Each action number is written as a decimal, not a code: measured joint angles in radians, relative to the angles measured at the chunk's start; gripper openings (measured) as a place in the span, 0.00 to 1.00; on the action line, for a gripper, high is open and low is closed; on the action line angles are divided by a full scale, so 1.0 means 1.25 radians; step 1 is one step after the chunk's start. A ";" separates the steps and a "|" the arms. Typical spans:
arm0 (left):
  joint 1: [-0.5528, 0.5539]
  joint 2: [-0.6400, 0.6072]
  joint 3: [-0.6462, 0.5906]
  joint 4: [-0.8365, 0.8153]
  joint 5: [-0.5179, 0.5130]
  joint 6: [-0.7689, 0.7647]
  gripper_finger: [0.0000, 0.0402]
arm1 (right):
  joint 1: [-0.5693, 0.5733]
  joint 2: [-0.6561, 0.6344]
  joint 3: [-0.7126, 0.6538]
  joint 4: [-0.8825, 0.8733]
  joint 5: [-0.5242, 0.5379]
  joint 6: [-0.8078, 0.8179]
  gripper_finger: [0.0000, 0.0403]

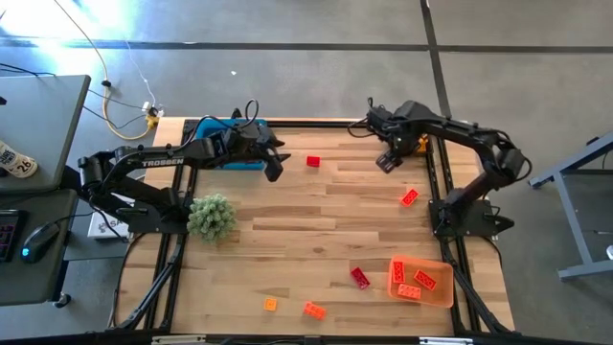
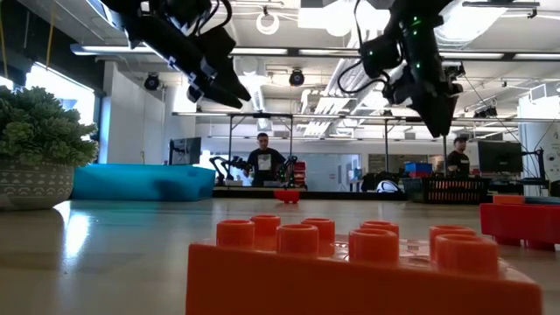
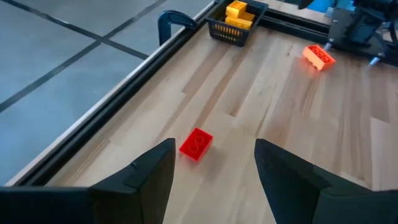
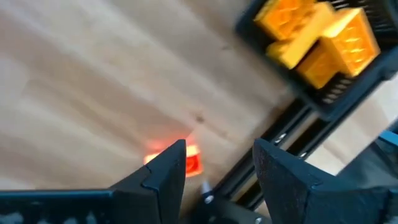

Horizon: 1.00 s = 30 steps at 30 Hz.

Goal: Sort & place blocks by color
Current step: Put the orange game piece into the orange bin

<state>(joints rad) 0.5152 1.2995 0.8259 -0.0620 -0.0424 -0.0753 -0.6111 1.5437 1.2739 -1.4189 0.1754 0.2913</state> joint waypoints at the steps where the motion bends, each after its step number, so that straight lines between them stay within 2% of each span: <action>1: 0.000 0.000 0.000 -0.004 0.003 0.000 0.52 | 0.008 -0.007 0.000 -0.007 -0.014 0.000 0.43; 9: 0.000 0.000 0.000 -0.034 0.004 0.048 0.52 | 0.089 -0.019 0.000 -0.101 -0.098 -0.044 0.43; 16: -0.002 0.000 0.000 -0.038 0.004 0.049 0.52 | 0.188 -0.019 0.000 -0.110 -0.090 -0.172 0.43; 25: -0.020 0.000 0.000 -0.038 0.004 0.063 0.52 | 0.294 -0.004 0.000 -0.122 -0.097 -0.198 0.48; 30: -0.027 0.000 0.000 -0.038 0.004 0.063 0.52 | 0.325 -0.004 -0.016 -0.110 -0.039 -0.309 0.51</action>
<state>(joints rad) 0.4812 1.2995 0.8254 -0.1089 -0.0372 0.0040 -0.2051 1.5387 1.2534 -1.5566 0.1271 -0.0950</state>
